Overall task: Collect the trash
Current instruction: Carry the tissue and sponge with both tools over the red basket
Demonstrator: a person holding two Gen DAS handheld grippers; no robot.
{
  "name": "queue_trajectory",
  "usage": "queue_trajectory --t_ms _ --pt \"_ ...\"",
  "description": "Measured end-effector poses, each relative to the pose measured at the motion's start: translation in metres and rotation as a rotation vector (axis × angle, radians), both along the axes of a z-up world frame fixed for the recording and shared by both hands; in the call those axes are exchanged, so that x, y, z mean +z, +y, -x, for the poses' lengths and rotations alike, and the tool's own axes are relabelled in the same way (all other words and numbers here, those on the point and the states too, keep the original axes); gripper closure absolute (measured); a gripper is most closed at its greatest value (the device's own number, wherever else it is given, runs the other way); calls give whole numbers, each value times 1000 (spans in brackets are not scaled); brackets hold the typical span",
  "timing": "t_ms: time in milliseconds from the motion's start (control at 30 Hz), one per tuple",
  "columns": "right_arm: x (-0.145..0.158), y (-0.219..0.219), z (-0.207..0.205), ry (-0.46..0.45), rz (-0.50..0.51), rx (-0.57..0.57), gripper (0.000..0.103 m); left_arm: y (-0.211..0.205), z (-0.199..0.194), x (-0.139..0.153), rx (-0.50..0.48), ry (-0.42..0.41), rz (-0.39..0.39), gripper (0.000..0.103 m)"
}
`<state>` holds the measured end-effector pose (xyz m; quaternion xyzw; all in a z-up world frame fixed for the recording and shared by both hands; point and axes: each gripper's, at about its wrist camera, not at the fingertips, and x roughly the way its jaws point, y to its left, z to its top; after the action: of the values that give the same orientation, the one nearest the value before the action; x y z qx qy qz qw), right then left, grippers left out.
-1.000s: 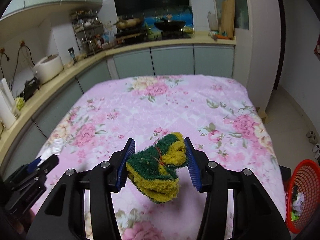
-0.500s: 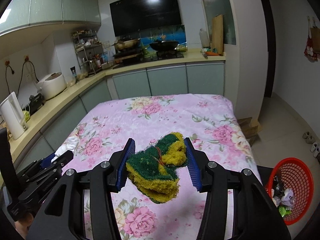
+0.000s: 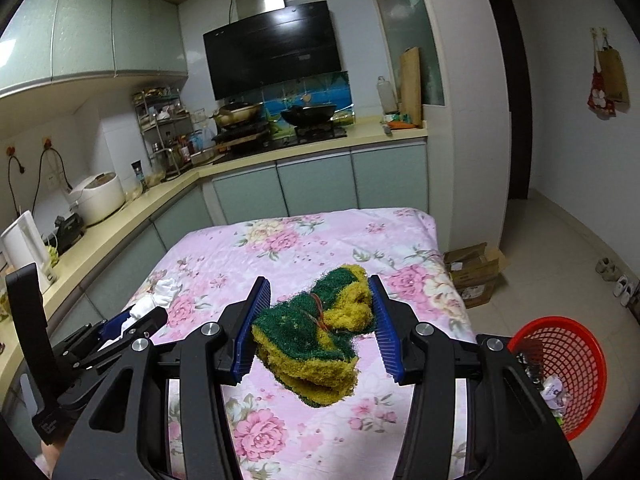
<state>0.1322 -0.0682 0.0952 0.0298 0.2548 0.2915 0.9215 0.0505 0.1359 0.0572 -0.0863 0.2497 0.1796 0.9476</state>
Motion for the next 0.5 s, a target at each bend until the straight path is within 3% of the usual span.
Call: queue_trajectory --t_ms 500 --pt "0 -43 -8 -6 -6 -94 55 -57 -44 -1 -159 32 -25 64"
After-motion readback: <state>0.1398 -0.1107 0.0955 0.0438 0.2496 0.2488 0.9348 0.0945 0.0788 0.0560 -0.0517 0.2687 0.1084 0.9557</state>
